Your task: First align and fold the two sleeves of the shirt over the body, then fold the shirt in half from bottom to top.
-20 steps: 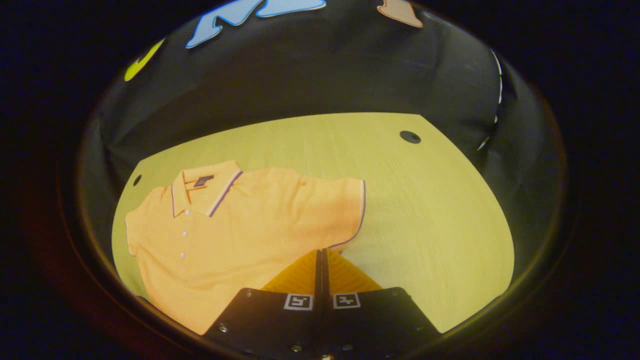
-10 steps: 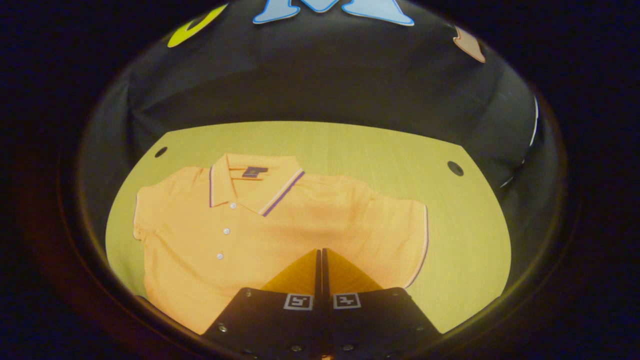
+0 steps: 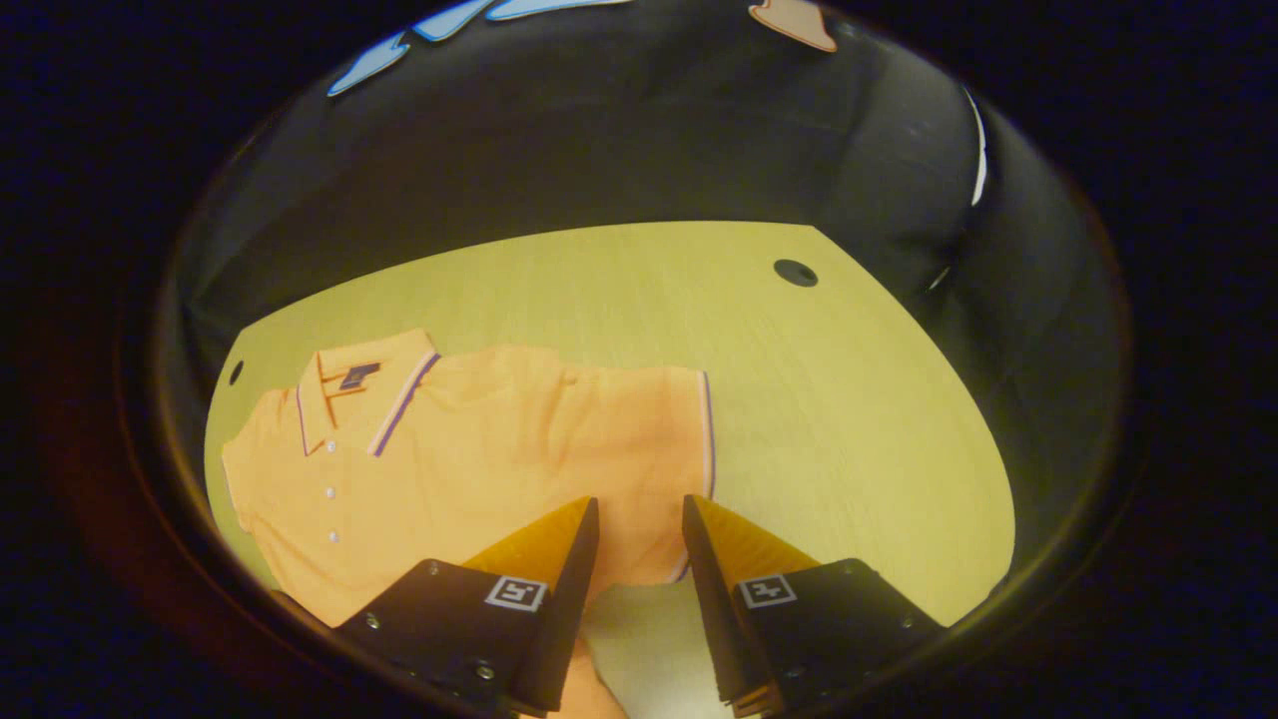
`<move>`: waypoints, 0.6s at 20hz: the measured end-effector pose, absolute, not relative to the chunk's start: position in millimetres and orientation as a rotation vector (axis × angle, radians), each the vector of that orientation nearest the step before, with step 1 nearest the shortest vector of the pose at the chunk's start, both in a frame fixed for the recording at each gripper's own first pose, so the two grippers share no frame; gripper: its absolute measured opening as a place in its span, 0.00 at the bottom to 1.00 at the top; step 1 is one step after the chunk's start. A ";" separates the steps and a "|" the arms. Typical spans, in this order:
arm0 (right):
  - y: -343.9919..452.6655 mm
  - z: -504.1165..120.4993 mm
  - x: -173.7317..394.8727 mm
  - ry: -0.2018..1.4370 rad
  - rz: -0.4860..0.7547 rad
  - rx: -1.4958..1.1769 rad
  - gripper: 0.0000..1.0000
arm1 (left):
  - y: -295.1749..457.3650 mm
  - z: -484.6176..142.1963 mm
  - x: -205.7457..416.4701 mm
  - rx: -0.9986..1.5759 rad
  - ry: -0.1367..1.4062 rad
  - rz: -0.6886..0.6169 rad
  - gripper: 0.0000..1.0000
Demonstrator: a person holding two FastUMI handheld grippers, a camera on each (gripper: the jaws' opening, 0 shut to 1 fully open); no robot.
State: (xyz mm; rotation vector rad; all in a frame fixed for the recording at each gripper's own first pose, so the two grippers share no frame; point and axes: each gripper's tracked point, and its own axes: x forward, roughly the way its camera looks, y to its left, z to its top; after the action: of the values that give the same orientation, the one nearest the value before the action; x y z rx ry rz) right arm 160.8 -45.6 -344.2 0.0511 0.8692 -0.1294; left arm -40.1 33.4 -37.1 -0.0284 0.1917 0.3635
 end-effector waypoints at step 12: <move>-44.0 -364.2 160.9 0.934 -0.118 0.192 0.10 | 31.9 -44.6 -34.0 -0.018 0.203 0.359 0.95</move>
State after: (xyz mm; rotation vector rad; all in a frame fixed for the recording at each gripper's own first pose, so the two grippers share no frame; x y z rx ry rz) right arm 160.9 -44.0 -364.2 0.1921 0.9336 -0.1175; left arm -34.0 31.9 -44.6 -0.0176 0.2035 0.3589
